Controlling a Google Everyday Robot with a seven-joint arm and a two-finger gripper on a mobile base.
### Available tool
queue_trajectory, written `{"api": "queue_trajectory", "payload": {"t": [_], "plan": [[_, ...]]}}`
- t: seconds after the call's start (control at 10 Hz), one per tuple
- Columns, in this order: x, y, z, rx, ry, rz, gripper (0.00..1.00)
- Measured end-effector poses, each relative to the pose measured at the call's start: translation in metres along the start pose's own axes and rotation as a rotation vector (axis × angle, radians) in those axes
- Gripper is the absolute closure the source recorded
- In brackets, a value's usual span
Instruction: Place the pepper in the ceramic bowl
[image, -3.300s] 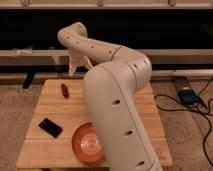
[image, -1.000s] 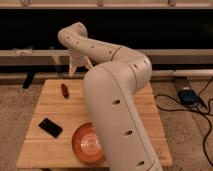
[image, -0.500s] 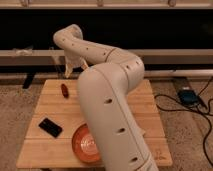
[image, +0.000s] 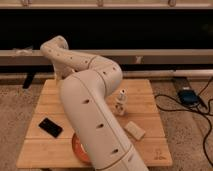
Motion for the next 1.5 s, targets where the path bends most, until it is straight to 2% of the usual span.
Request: {"api": "queue_trajectory", "payload": {"t": [0.1,0.3,0.5,0.6,0.8,1.2,1.5], "plan": [[0.002,0.001,0.011,0.013,-0.011,0.026,0.20],[0.007,-0.001,0.019,0.031,-0.044,0.062,0.20],[0.005,0.008,0.020,0.055,-0.121,0.084,0.20],[0.003,0.012,0.022,0.052,-0.140,0.087,0.20],[0.000,0.017,0.033,0.028,-0.143,0.079,0.20],[-0.007,0.028,0.064,-0.044,-0.094,0.048,0.20],[-0.013,0.033,0.080,-0.061,-0.067,0.026,0.20]]}}
